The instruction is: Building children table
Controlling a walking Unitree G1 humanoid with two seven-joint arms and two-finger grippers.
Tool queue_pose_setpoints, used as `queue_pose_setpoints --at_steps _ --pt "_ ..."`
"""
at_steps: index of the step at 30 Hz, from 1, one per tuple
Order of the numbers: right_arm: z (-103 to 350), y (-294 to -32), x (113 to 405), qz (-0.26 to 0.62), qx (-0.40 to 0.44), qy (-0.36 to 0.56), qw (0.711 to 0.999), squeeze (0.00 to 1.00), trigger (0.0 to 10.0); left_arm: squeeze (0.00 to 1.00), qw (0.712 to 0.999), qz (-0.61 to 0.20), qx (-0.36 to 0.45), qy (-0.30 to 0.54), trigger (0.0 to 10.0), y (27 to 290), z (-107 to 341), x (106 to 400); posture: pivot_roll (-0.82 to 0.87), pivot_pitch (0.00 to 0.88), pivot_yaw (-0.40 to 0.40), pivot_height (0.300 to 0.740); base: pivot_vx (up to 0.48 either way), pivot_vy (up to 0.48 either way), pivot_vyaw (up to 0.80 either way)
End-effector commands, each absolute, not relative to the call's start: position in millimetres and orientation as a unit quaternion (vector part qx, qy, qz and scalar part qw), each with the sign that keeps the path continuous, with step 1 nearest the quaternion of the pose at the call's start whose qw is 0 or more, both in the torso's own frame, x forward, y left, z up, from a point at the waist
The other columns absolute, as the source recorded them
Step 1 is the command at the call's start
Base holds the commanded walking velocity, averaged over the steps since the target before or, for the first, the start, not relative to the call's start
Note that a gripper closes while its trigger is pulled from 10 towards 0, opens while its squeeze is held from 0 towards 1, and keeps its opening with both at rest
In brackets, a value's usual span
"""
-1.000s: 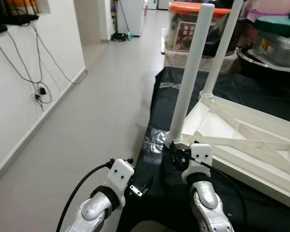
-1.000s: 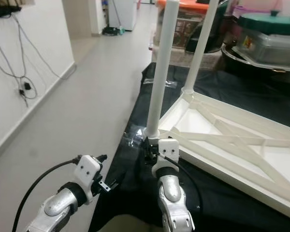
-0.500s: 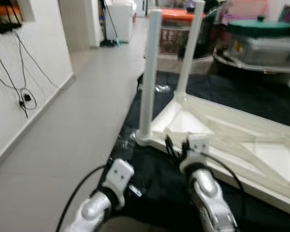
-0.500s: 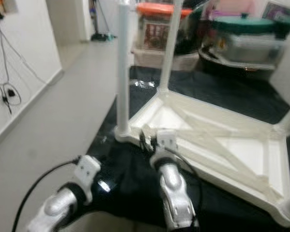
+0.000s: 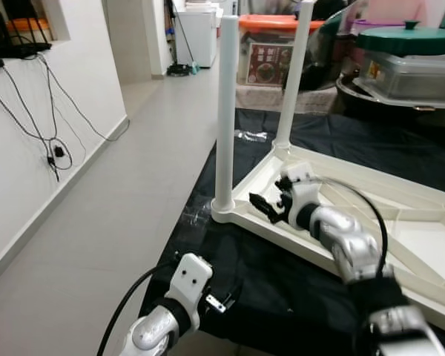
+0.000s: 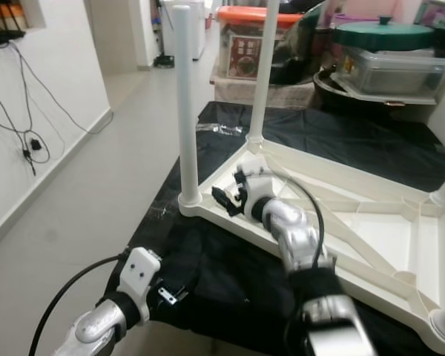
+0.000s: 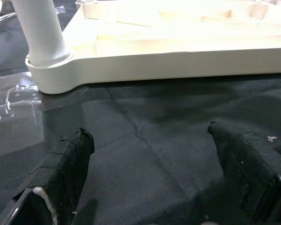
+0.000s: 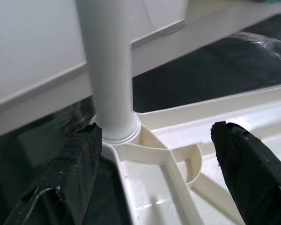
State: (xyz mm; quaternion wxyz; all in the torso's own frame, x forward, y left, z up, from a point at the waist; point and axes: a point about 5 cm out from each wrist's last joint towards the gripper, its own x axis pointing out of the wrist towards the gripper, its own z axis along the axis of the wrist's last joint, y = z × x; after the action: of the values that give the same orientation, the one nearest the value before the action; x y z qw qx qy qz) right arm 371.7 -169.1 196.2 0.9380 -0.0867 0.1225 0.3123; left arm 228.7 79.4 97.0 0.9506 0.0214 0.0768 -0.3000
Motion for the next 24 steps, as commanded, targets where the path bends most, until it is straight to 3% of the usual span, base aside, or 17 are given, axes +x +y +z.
queue_pose_setpoints --at_steps 1,4,6,11,16,17,19,20,21,22,24 --pt "187 -165 369 0.334 -0.075 0.143 0.929 0.0 10.0 0.0 0.95 -0.302 0.019 0.081 10.0 78 97 227 0.06 0.036 -0.067 0.74 0.0 0.0 0.0" --pt "188 -172 370 0.38 -0.108 0.186 0.899 0.0 10.0 0.0 0.95 -0.302 0.014 0.082 10.0 77 98 225 0.06 0.055 -0.077 0.74 0.0 0.0 0.0" --pt "188 -172 370 0.38 -0.108 0.186 0.899 0.0 10.0 0.0 0.95 -0.302 0.014 0.082 10.0 77 98 225 0.06 0.055 -0.077 0.74 0.0 0.0 0.0" --pt "173 -187 369 0.415 -0.164 0.279 0.85 0.0 10.0 0.0 0.95 -0.302 0.006 0.079 10.0 73 102 219 0.05 0.084 -0.095 0.74 0.0 0.0 0.0" --pt "169 -189 368 0.429 -0.173 0.306 0.832 0.0 10.0 0.0 0.95 -0.302 0.004 0.08 10.0 72 104 217 0.05 0.09 -0.098 0.74 0.0 0.0 0.0" --pt "165 -191 366 0.449 -0.196 0.333 0.806 0.0 10.0 0.0 0.949 -0.303 -0.001 0.082 10.0 70 105 214 0.04 0.102 -0.106 0.74 0.0 0.0 0.0" --pt "163 -191 364 0.457 -0.207 0.342 0.794 0.0 10.0 0.0 0.949 -0.304 -0.003 0.082 10.0 70 105 213 0.04 0.102 -0.106 0.74 0.0 0.0 0.0" --pt "162 -192 363 0.467 -0.223 0.35 0.78 0.0 8.7 0.0 0.949 -0.304 -0.005 0.082 10.0 69 106 213 0.04 0.108 -0.109 0.74 0.0 0.0 0.0" --pt "161 -192 363 0.474 -0.233 0.356 0.771 0.0 8.7 0.0 0.949 -0.304 -0.005 0.083 10.0 69 106 212 0.04 0.108 -0.109 0.74 0.0 0.0 0.0" --pt "160 -192 362 0.485 -0.247 0.361 0.757 0.0 0.0 0.0 0.949 -0.305 -0.006 0.084 10.0 68 106 212 0.04 0.11 -0.113 0.74 0.0 0.0 0.0" --pt "160 -192 361 0.493 -0.256 0.364 0.748 0.0 0.0 0.0 0.949 -0.305 -0.007 0.084 10.0 68 106 212 0.04 0.11 -0.113 0.74 0.0 0.0 0.0"
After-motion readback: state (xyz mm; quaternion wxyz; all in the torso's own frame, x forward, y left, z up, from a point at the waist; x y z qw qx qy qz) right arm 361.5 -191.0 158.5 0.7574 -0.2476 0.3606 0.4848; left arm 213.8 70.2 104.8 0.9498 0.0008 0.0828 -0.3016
